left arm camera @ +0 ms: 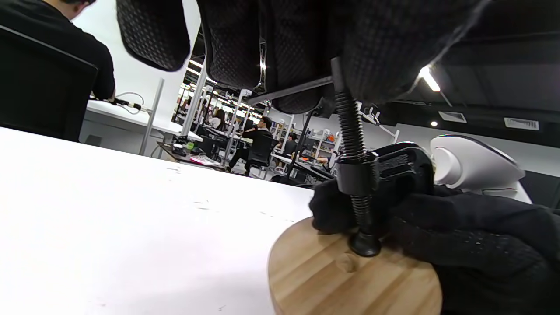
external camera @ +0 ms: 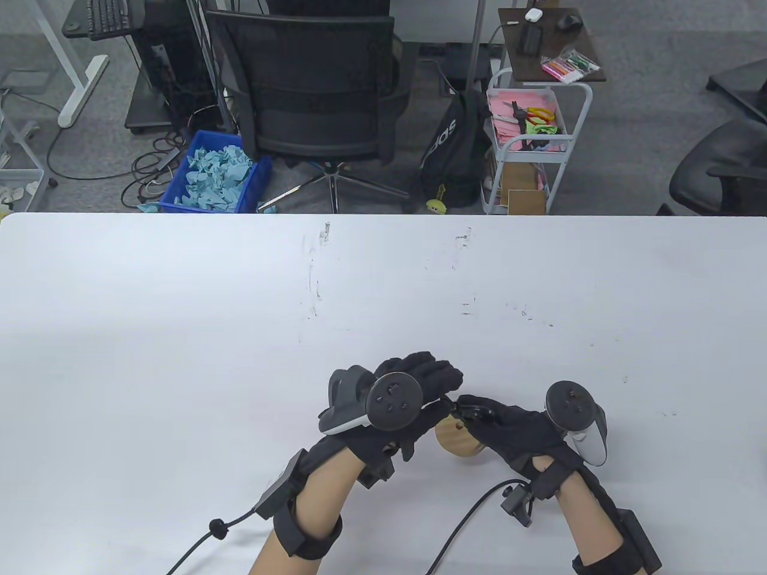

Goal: Unscrew the clamp open

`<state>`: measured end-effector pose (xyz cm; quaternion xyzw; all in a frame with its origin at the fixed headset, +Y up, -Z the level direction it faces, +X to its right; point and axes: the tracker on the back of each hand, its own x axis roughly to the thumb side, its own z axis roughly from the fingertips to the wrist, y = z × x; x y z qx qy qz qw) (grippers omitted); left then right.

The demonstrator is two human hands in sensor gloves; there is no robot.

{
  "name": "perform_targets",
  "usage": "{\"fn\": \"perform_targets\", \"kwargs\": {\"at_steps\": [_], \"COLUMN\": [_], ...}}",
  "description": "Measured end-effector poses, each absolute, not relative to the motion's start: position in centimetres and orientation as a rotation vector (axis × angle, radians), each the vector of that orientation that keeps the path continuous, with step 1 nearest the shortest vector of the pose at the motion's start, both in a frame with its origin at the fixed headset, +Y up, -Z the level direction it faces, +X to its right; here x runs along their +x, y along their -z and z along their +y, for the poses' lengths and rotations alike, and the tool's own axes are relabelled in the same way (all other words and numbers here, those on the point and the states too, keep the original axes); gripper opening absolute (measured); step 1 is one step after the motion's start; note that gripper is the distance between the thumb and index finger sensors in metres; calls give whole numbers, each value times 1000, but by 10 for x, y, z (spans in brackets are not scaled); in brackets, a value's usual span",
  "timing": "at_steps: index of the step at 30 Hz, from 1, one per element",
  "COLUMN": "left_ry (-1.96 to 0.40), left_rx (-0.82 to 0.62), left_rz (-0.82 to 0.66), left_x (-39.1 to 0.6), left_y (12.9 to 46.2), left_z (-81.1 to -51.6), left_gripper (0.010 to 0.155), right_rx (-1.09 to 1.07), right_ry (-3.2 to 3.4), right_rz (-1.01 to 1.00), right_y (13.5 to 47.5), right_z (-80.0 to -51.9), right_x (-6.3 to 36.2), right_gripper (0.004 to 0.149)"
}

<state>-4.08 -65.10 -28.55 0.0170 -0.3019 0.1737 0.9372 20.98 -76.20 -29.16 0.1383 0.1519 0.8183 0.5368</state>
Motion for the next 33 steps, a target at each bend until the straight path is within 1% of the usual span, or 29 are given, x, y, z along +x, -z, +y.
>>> {"fn": "perform_targets", "kwargs": {"at_steps": [8,11,15,18,21,24,25,26,29,30,33], "left_ry": [-354,-389,-392,-389,-407,-405,-411,-408,-375,-380,-432], "left_rx": [31,68,79,68,9,51,87,96,63,32,0], "left_rz": [-586,-578,-580,-580,-595,-577,-564,-558,-558,-575,-623], "left_x": [-43,-44,-44,-45,-49,-55,-58,-59,-59,-57,-53], "left_y": [289,291,290,290,291,291,291,292,295,295,293], "left_z": [-652,-652,-652,-651,-649,-646,-646,-647,-651,-651,-650], "left_gripper": [46,45,46,46,50,49,48,49,53,56,66], "right_rx": [329,327,326,326,319,312,310,310,306,303,304], "right_ry": [-1982,-1982,-1981,-1980,-1965,-1952,-1948,-1943,-1929,-1930,-1940], "right_rz": [359,362,365,357,343,331,323,319,316,319,319], "right_y": [291,291,291,291,291,292,292,292,293,293,293], "right_z": [-761,-761,-761,-760,-760,-759,-759,-759,-759,-760,-760], "right_x": [209,209,209,210,213,215,216,216,217,217,217], "right_gripper": [47,47,47,47,47,47,47,47,47,47,47]}}
